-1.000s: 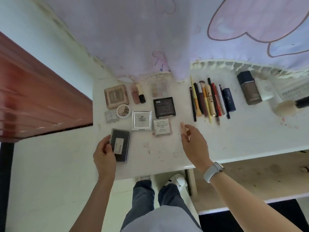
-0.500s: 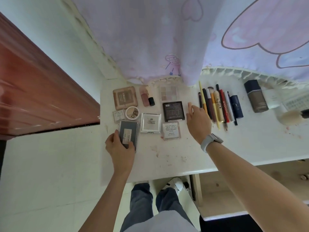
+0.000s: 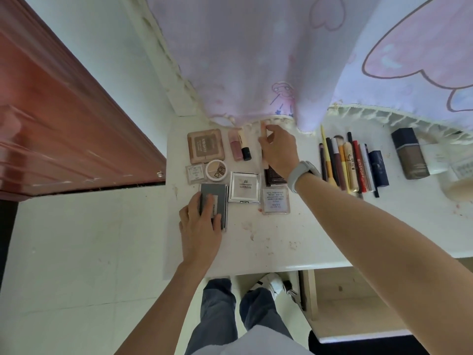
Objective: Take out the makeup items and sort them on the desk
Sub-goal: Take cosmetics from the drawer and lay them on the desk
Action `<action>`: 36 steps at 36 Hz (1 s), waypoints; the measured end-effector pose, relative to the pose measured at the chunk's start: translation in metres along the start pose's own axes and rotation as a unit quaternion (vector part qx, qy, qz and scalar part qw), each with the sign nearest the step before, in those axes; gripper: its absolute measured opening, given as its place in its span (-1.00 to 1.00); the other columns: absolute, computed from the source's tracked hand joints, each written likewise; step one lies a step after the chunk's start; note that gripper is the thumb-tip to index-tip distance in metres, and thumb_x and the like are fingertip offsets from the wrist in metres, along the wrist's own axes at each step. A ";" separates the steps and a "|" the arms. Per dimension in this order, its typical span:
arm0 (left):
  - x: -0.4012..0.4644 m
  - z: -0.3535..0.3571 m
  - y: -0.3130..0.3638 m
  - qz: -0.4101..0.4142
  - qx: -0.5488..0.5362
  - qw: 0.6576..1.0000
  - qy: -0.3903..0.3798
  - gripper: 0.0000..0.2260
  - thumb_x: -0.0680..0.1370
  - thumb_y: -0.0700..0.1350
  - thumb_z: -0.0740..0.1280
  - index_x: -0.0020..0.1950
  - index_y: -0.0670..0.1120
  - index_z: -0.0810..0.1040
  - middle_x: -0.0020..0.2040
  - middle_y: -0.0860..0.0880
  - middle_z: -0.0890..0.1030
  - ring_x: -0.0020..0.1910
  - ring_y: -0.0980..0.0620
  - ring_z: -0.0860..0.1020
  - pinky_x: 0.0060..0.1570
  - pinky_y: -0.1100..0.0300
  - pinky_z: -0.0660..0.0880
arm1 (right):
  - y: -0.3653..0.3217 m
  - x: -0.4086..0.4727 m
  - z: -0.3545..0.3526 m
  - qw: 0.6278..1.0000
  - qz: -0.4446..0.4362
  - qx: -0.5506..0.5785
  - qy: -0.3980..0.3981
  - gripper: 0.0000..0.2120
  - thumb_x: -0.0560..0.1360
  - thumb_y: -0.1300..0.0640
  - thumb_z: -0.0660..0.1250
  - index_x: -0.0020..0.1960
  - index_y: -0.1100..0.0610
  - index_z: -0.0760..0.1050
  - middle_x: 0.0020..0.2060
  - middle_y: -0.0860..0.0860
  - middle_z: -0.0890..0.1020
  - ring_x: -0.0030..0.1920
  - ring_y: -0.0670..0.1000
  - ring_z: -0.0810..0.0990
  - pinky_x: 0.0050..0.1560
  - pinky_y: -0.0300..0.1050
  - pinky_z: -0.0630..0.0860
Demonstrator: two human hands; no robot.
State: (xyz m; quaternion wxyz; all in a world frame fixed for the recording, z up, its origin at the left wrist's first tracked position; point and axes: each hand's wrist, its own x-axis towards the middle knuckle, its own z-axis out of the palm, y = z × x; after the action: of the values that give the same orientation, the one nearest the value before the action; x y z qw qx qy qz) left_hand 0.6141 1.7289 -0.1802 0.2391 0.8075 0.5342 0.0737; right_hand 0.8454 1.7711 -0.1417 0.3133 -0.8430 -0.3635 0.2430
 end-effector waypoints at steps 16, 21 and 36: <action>-0.003 0.000 0.005 -0.002 0.054 0.999 0.002 -0.57 0.49 -0.07 0.37 0.34 -0.11 0.44 0.38 -0.20 0.35 0.25 -0.25 0.35 0.14 -0.17 0.38 | 0.002 -0.023 0.002 1.000 -0.013 0.018 0.009 -0.68 0.58 0.24 0.11 0.29 0.19 0.45 0.17 0.11 0.53 0.07 0.07 0.53 0.16 -0.19 0.40; -0.009 0.005 0.034 0.030 0.004 0.999 0.030 -0.64 0.49 -0.15 0.36 0.29 -0.11 0.49 0.33 -0.17 0.40 0.31 -0.21 0.32 0.24 -0.20 0.25 | 0.042 -0.090 -0.031 0.995 -0.035 0.084 0.047 -0.75 0.57 0.28 0.18 0.22 0.19 0.49 0.00 0.04 0.57 -0.11 -0.02 0.54 -0.05 -0.32 0.48; -0.112 0.100 0.195 0.404 -0.101 0.887 -0.201 -0.70 0.52 -0.11 0.11 0.11 -0.14 0.57 0.11 -0.10 0.56 0.03 -0.08 0.56 -0.04 0.08 0.56 | 0.241 -0.298 -0.124 0.928 0.298 0.101 0.197 -0.74 0.57 0.27 0.15 0.21 0.15 0.48 0.00 -0.03 0.60 -0.15 -0.14 0.52 -0.09 -0.34 0.42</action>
State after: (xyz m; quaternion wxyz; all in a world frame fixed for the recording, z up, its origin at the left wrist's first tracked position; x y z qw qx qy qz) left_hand 0.7664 1.5358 -0.1615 0.3709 0.9226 0.0919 0.0532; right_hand 0.8513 1.3691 -0.1724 0.3757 -0.9072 0.0000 0.1895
